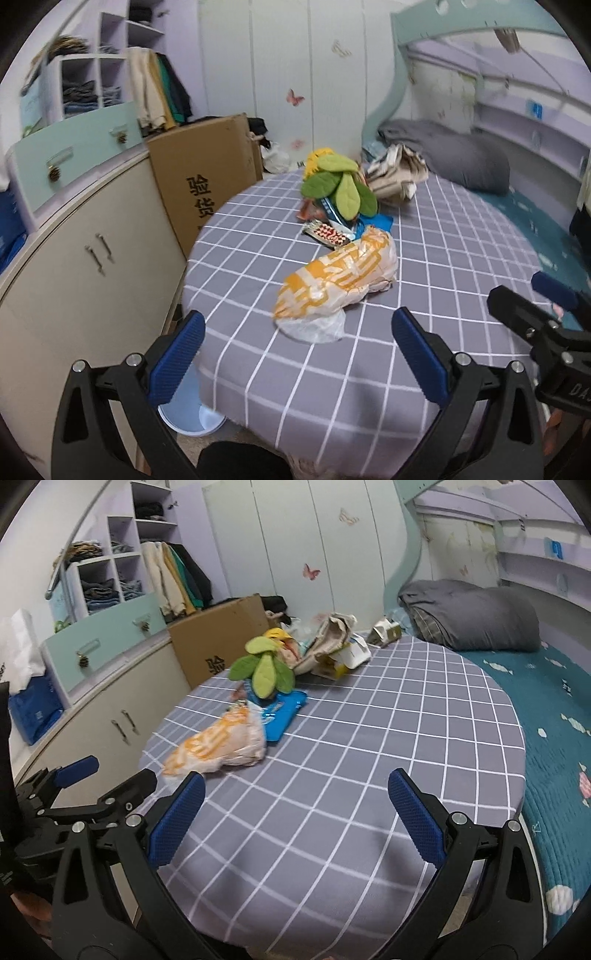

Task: Collect trash
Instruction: 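Grasp the orange-printed plastic bag with the left gripper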

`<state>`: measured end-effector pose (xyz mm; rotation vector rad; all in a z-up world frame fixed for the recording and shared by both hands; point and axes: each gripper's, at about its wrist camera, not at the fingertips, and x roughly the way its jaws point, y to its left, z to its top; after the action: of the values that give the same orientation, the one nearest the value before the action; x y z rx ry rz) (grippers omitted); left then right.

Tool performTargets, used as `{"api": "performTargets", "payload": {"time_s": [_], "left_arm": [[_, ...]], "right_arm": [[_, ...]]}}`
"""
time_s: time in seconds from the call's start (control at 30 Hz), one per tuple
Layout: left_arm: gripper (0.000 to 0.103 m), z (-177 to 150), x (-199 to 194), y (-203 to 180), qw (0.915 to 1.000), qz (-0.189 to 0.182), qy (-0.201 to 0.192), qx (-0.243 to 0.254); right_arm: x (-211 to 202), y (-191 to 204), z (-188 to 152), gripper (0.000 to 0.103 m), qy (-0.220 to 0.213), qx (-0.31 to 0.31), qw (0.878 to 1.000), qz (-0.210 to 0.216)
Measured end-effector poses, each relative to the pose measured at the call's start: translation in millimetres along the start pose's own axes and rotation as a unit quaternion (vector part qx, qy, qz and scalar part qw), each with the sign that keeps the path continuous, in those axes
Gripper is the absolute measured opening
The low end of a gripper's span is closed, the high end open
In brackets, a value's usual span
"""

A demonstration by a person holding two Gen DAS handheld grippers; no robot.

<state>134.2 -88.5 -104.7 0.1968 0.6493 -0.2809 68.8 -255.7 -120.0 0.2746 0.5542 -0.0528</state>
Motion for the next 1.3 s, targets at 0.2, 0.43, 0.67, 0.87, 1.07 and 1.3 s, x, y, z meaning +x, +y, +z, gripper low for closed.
{"api": "performTargets", "payload": {"time_s": [0.2,0.43,0.67,0.87,1.07,1.3], "left_arm": [[0.099,16.1,48.2,-12.2,0.9976,-0.027,0.048,0.041],[0.098,25.4,82.3,-31.6,0.9914,-0.030,0.073,0.105],[0.057,31.6,80.5,-17.8,0.9908,-0.091,0.066,0.076],[0.054,45.1,65.2,26.2,0.9936,-0.105,0.025,-0.034],[0.054,52.5,65.2,65.0,0.9947,0.012,-0.002,-0.102],[0.054,50.1,63.0,98.4,0.9900,0.047,-0.001,-0.133]], "right_arm": [[31.4,-11.1,8.4,0.097,0.027,0.002,1.000,-0.011],[54.2,-17.1,15.9,0.097,0.046,0.006,0.999,-0.005],[64.0,-20.8,25.6,0.097,0.052,0.021,0.998,0.010],[80.4,-14.1,39.1,0.097,0.064,0.013,0.998,0.018],[113.4,0.2,61.5,0.097,0.074,-0.006,0.997,-0.012],[166.6,18.3,72.4,0.056,0.114,-0.026,0.993,-0.031]]}}
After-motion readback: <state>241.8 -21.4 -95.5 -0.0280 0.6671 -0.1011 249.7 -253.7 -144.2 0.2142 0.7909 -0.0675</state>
